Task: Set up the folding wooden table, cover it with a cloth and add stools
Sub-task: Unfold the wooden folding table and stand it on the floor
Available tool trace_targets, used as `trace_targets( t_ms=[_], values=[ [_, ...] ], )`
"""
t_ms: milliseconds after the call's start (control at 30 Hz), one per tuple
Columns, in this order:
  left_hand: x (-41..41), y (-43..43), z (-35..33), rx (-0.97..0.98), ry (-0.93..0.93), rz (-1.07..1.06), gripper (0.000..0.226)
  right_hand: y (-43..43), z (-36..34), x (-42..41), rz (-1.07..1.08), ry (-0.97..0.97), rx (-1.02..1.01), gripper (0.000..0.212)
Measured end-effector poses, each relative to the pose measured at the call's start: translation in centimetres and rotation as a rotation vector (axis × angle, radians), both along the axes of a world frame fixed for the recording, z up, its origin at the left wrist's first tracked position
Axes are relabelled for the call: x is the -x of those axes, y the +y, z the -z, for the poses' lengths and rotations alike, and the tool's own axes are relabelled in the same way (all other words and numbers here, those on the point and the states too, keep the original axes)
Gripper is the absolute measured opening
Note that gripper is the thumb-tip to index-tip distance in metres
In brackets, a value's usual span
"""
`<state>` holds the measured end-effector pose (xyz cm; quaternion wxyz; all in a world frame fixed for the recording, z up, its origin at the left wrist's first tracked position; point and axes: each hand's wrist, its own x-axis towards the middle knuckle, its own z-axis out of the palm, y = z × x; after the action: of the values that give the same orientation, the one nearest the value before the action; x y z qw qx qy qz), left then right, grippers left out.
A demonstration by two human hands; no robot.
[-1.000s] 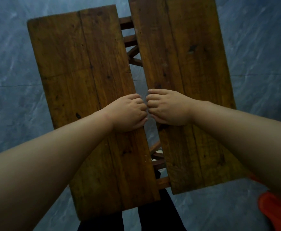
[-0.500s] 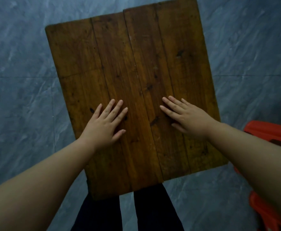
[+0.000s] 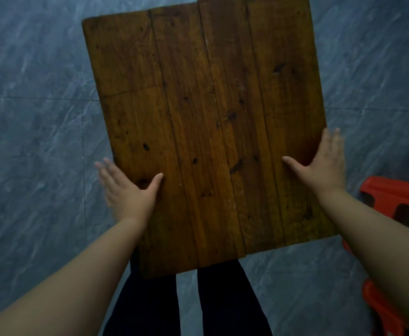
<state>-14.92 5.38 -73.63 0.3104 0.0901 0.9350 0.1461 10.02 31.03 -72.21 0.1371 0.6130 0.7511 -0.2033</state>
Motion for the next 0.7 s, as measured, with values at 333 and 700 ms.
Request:
trace_targets(
  t_ms=[333,700],
  values=[
    [2.6,0.2,1.6,-0.18,-0.184,-0.142,0.116,0.2,0.8,1.0,0.262,0.019,0.044,0.116],
    [13.5,2.7,1.5,-0.167,-0.154,0.013,0.112,-3.8,1.7,7.1,0.378,0.016,-0.004,0.117]
  ],
)
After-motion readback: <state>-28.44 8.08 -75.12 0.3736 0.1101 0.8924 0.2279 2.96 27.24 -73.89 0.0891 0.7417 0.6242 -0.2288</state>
